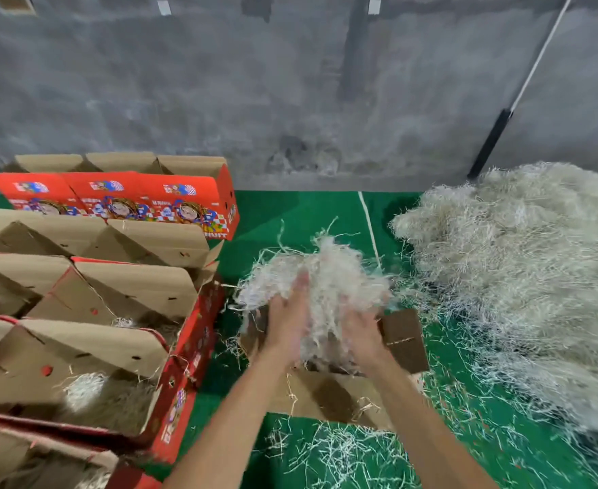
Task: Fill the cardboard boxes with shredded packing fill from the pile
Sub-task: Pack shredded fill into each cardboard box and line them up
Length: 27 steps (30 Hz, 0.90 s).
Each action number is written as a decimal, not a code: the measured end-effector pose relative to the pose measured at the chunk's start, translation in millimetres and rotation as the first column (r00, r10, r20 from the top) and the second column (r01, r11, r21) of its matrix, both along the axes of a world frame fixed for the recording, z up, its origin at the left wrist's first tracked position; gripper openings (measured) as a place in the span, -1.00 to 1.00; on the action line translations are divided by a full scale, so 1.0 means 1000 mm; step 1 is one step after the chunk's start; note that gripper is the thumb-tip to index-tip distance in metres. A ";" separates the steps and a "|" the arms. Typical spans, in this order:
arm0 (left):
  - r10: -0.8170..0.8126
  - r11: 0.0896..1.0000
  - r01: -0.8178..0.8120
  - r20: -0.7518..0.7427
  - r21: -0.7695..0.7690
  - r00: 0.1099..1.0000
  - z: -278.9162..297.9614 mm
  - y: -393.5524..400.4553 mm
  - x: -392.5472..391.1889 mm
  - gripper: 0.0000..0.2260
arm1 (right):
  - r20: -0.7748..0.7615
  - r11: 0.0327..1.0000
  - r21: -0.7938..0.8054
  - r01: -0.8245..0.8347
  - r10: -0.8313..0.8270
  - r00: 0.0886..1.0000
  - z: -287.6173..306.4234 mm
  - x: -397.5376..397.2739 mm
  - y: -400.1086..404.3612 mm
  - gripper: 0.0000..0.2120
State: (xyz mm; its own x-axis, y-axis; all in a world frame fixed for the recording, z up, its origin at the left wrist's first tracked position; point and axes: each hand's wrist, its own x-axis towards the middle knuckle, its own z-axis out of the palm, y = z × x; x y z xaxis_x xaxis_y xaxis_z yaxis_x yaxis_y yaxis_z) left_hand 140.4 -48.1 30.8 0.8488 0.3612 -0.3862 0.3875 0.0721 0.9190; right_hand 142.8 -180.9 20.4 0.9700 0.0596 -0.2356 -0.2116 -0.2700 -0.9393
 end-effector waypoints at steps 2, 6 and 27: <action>-0.072 0.997 0.073 -0.051 0.009 0.996 -0.003 -0.013 -0.002 -0.12 | 0.054 0.996 0.072 0.044 -0.048 0.997 -0.008 -0.007 0.013 -0.90; 0.075 0.990 -0.074 -0.006 0.122 0.997 -0.006 0.052 -0.006 -0.19 | 0.040 0.977 0.035 0.208 -0.209 0.977 -0.011 0.000 -0.047 -0.77; -0.359 0.395 0.378 -0.238 0.838 0.902 -0.016 0.055 -0.024 -0.82 | 0.196 0.672 -0.740 -0.031 0.259 0.946 -0.028 0.005 -0.050 -0.56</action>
